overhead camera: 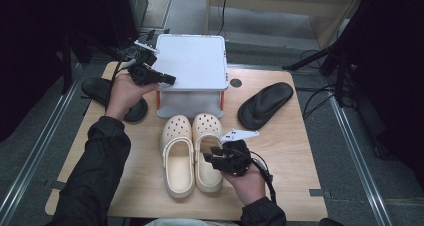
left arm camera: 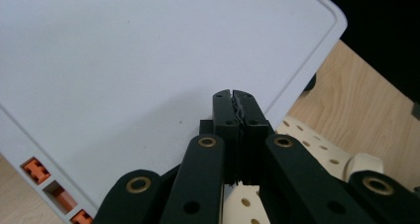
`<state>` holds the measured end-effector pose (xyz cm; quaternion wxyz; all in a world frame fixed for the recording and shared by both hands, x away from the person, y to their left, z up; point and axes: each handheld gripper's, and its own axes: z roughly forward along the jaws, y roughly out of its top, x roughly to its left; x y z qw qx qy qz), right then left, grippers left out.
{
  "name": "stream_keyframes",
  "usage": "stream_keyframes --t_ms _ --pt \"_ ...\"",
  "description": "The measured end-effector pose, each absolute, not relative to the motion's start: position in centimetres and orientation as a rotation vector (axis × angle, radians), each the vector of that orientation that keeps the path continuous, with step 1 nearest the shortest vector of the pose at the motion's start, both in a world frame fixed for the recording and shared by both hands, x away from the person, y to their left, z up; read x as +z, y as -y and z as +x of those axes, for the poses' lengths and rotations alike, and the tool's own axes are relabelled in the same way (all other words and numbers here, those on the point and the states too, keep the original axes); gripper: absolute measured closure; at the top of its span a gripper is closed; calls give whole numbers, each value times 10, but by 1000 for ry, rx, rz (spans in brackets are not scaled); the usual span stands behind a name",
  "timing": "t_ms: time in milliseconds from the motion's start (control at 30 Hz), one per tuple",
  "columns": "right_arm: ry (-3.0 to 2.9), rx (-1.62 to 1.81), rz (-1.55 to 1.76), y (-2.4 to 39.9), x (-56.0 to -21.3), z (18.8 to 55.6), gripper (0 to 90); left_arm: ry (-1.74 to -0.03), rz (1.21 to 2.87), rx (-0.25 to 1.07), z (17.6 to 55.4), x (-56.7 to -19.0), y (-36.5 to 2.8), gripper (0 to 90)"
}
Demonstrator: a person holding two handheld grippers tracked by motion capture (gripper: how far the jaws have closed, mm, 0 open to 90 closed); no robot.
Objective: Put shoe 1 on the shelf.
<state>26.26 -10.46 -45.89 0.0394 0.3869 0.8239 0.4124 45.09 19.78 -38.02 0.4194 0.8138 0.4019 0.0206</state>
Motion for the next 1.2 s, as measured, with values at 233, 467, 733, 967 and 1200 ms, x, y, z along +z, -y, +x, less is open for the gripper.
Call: stream_keyframes --t_ms 233,467,733,967,1200 --pt "-2526 1244 1233 81 -472 266 435 -994 2055 74 450 -380 -197 897" --pt "-2502 1228 1267 69 -480 269 392 -988 2059 87 449 -380 -196 897" --pt "-2500 1221 1301 59 -488 277 380 -982 2061 86 449 -381 -196 899" --pt "-2478 1192 1329 52 -491 283 416 -997 2061 84 449 -380 -195 900" --pt "-2459 1181 1355 50 -494 286 455 -994 2059 88 448 -380 -195 900"
